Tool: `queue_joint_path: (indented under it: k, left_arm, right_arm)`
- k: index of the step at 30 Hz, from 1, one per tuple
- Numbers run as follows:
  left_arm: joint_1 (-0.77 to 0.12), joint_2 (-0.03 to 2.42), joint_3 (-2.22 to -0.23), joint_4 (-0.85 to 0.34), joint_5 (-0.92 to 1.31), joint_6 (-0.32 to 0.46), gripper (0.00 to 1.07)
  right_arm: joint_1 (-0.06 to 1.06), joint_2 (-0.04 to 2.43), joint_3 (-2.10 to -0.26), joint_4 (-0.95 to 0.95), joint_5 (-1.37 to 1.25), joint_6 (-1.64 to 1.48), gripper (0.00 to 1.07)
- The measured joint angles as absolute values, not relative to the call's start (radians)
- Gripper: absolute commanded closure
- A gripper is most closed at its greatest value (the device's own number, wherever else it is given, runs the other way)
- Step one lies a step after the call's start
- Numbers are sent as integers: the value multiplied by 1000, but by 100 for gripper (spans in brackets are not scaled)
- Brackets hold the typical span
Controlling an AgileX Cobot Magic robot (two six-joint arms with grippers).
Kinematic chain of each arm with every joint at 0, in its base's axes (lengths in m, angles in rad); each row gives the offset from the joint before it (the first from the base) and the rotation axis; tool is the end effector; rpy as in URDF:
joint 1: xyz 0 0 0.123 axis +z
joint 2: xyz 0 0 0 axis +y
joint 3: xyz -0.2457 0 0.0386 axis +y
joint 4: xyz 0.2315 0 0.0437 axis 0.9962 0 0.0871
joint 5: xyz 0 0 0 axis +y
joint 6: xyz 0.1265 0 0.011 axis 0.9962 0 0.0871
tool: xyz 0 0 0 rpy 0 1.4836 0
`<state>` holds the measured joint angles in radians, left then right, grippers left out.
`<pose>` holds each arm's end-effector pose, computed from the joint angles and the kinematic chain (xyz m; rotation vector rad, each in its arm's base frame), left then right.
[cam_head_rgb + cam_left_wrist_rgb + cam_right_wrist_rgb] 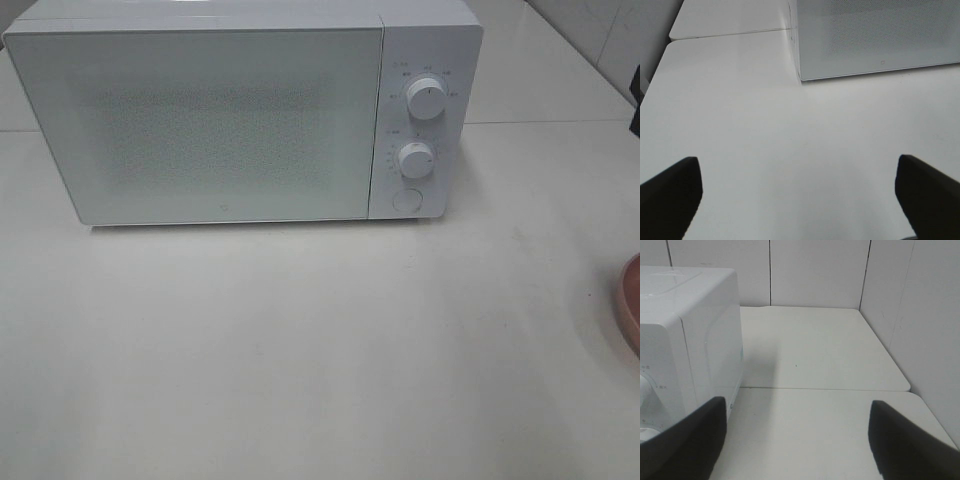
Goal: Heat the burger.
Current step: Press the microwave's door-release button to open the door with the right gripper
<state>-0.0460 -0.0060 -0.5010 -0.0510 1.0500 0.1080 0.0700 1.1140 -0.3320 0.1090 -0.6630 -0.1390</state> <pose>0.0488 -0.0079 0.2549 0.1580 2.0195 -0.0217 0.2479 0.0089 0.2239 -0.0467 1.6049 -0.0406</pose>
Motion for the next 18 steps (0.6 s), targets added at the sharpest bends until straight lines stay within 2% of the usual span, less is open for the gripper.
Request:
queue_joint_path:
  k: [5,9,16,18]
  left_arm:
    - [-46,-6,-501,-51,1050,108,9]
    - [-46,-6,-501,-51,1050,108,9]
    - [-46,-6,-501,-51,1050,108,9]
    - [-46,-6,-501,-51,1050,108,9]
  right_arm:
    - [164,1162,-317,244,-740,-250,32]
    - [302,1229,-316,396,-828,-351,32]
    - [449,1306,-316,533,-967,-409,32]
    - [527,1352,-315,613,-1039,-426,32]
